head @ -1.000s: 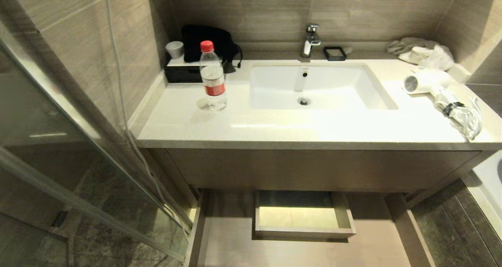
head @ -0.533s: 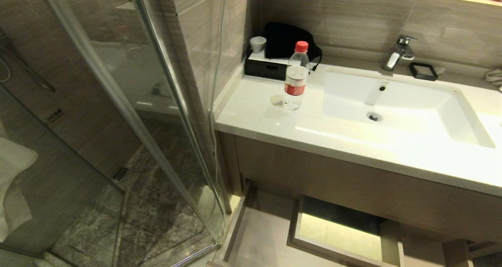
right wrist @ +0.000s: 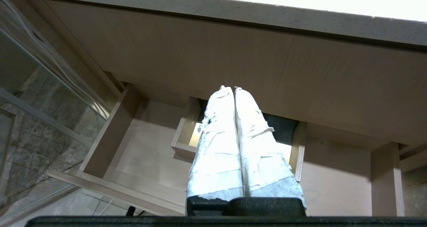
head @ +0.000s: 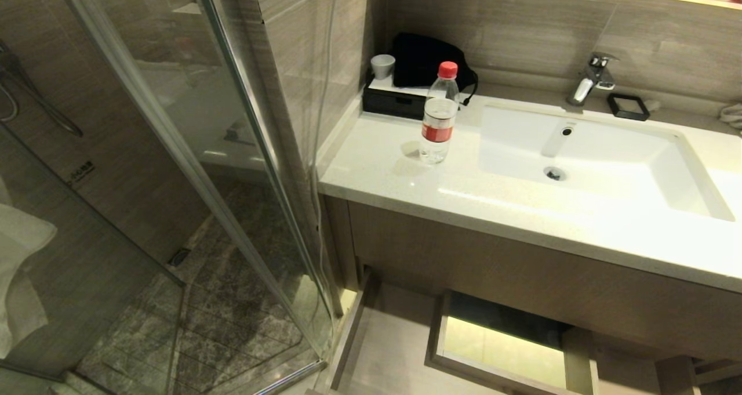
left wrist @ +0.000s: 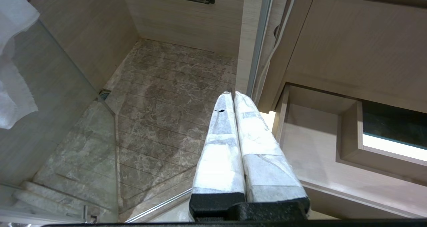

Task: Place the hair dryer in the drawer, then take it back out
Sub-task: Pick up the hairdryer

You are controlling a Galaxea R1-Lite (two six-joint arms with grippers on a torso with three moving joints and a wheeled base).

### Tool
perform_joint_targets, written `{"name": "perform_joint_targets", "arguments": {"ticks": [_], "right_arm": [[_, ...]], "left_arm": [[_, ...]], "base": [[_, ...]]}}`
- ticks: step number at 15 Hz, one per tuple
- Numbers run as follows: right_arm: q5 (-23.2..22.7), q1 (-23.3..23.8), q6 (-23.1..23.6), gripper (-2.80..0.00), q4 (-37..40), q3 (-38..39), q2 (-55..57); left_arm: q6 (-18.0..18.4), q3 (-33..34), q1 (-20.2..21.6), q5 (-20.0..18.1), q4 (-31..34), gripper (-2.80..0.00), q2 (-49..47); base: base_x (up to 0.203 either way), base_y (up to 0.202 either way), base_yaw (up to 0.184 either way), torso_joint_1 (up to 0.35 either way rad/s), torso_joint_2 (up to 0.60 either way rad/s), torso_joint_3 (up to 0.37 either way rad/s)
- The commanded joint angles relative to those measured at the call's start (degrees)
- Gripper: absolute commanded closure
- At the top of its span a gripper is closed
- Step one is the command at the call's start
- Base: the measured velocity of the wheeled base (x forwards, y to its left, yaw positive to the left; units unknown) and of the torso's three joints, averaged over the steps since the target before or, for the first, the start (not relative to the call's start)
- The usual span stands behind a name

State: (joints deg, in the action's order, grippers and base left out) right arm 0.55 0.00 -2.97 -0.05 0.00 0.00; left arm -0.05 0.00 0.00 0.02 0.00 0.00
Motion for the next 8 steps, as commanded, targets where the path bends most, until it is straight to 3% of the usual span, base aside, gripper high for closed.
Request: {"name": "perform_joint_targets", "arguments": {"ticks": [1, 8], "right_arm": [[0.1, 0.0, 0.0, 0.00, 0.0, 0.1, 0.1], [0.0, 0.0, 0.0, 0.00, 0.0, 0.1, 0.1]], "left_arm": [[0.0, 0.0, 0.0, 0.0, 0.0, 0.00, 0.0], [0.0, 0.0, 0.0, 0.0, 0.0, 0.00, 0.0]], "base": [[0.000, 0.000, 0.000, 0.000, 0.00, 0.000], [0.000, 0.000, 0.000, 0.000, 0.00, 0.000]]}}
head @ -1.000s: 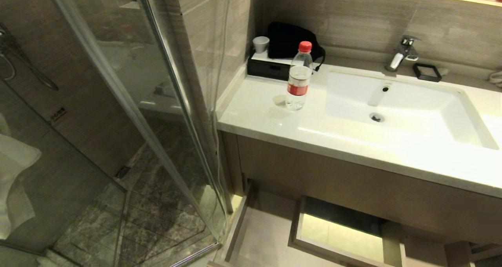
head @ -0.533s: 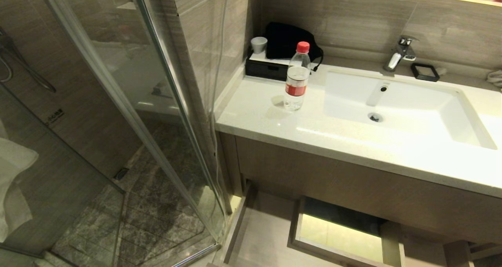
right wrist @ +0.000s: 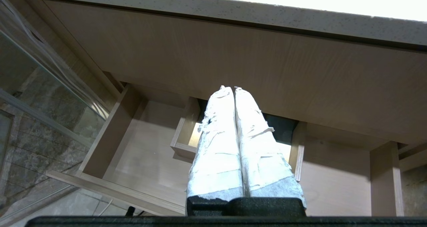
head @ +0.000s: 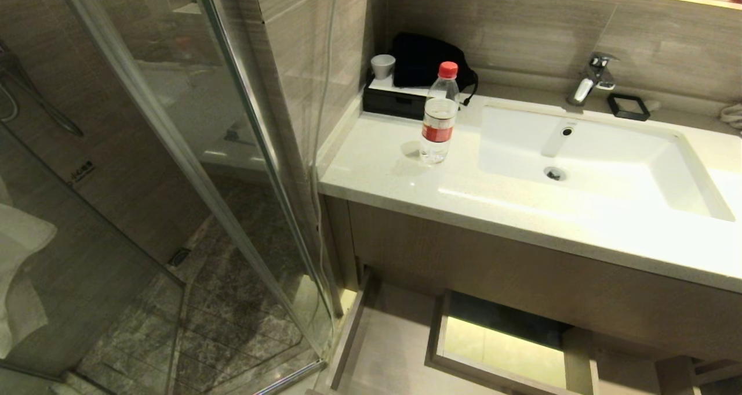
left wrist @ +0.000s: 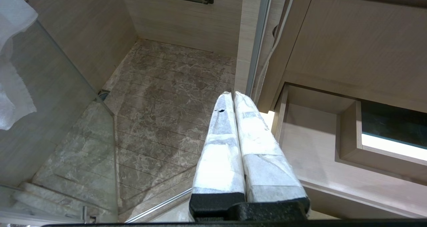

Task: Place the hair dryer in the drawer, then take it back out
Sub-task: Pick up the hairdryer

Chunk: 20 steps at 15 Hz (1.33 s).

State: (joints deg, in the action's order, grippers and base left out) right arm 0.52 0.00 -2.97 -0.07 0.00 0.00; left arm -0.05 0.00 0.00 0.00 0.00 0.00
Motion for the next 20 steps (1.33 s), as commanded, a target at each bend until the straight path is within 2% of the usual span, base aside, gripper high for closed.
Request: {"name": "perform_joint_targets", "arguments": {"ticks": [1, 15, 20], "right_arm": [[0.0, 0.0, 0.0, 0.00, 0.0, 0.1, 0.1], [0.1, 0.0, -0.1, 0.00, 0.0, 0.1, 0.1], [0.1, 0.0, -0.1, 0.00, 0.0, 0.1, 0.1]], "left_arm": [[0.0, 0.0, 0.0, 0.0, 0.0, 0.00, 0.0], [0.0, 0.0, 0.0, 0.0, 0.0, 0.00, 0.0], [0.0, 0.0, 0.0, 0.0, 0.0, 0.00, 0.0]], "base": [[0.000, 0.000, 0.000, 0.000, 0.00, 0.000], [0.000, 0.000, 0.000, 0.000, 0.00, 0.000], [0.002, -0.005, 0.143, 0.002, 0.00, 0.004]]}}
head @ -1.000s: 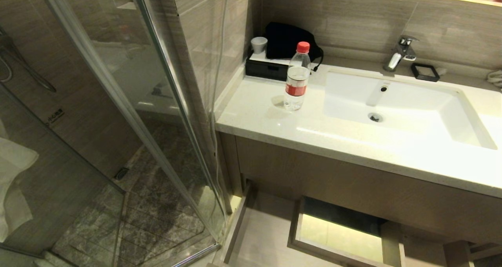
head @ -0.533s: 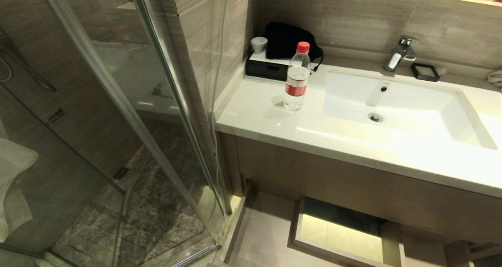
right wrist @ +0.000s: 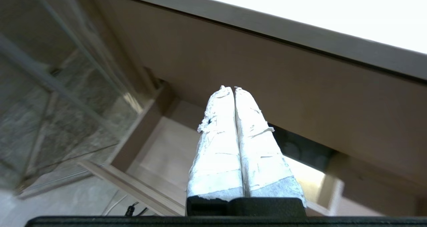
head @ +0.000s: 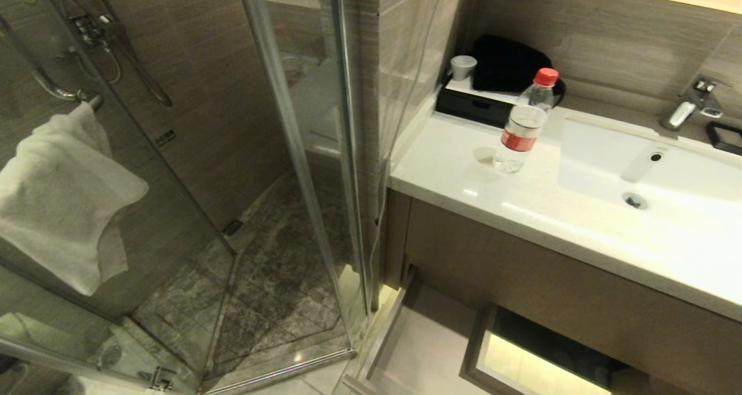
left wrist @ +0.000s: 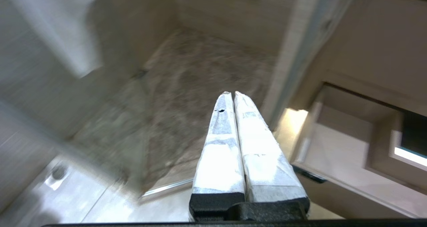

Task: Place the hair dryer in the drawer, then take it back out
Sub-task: Pick up the hairdryer

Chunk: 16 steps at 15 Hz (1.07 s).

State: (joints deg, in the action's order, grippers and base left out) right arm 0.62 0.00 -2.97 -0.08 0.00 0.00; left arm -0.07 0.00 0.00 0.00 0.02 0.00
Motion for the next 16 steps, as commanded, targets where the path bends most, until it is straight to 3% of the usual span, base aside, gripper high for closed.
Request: {"name": "perform_joint_targets", "arguments": {"ticks": [1, 8, 16], "right_arm": [[0.0, 0.0, -0.1, 0.00, 0.0, 0.1, 0.1], [0.0, 0.0, 0.0, 0.00, 0.0, 0.1, 0.1], [0.0, 0.0, -0.1, 0.00, 0.1, 0.1, 0.0]], "left_arm": [[0.0, 0.0, 0.0, 0.0, 0.0, 0.00, 0.0], [0.0, 0.0, 0.0, 0.0, 0.0, 0.00, 0.0], [0.0, 0.0, 0.0, 0.1, 0.0, 0.00, 0.0]], "base": [[0.005, -0.003, 0.103, 0.002, 0.00, 0.002], [0.000, 0.002, 0.002, 0.001, 0.00, 0.000], [0.001, 0.009, -0.159, 0.002, 0.00, 0.001]]}}
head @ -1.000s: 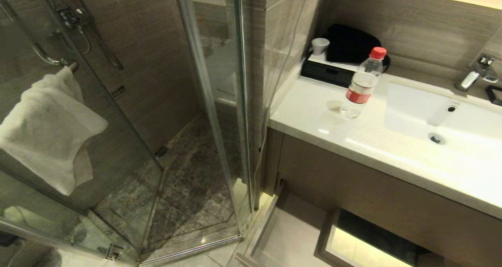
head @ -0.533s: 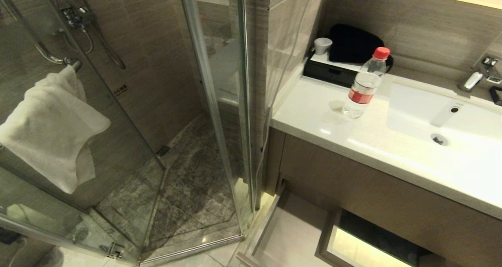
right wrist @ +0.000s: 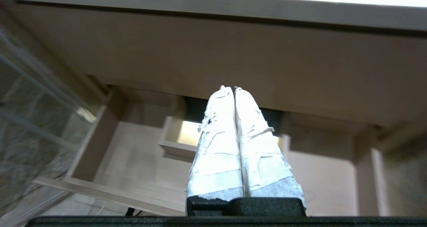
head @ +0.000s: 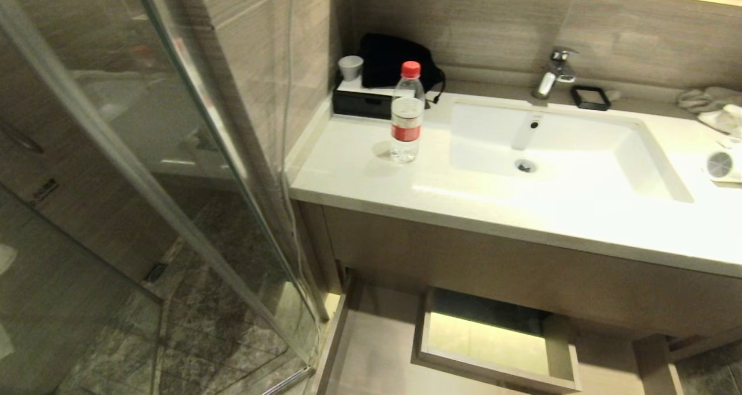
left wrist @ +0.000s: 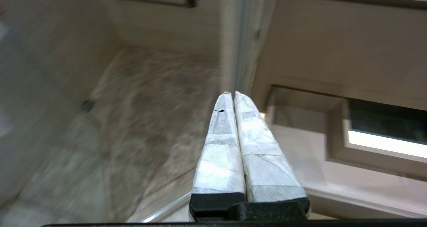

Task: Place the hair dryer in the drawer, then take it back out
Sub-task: Pick up the hairdryer

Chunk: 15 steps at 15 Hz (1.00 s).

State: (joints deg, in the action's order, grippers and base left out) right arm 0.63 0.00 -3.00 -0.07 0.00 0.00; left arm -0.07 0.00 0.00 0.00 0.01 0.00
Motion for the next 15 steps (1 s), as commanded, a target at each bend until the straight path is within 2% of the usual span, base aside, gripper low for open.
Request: {"name": "perform_joint_targets", "arguments": {"ticks": [1, 7, 15], "right_arm": [[0.0, 0.0, 0.0, 0.00, 0.0, 0.1, 0.0], [0.0, 0.0, 0.0, 0.00, 0.0, 0.1, 0.1], [0.0, 0.0, 0.0, 0.00, 0.0, 0.1, 0.1]], "left_arm": [[0.0, 0.0, 0.0, 0.0, 0.0, 0.00, 0.0], [0.0, 0.0, 0.0, 0.0, 0.0, 0.00, 0.0], [0.0, 0.0, 0.0, 0.0, 0.0, 0.00, 0.0]], "base": [[-0.002, 0.009, -0.171, 0.002, 0.00, 0.001], [-0.003, 0.008, -0.155, 0.001, 0.00, 0.001], [0.000, 0.000, -0.008, 0.000, 0.00, 0.000]]}}
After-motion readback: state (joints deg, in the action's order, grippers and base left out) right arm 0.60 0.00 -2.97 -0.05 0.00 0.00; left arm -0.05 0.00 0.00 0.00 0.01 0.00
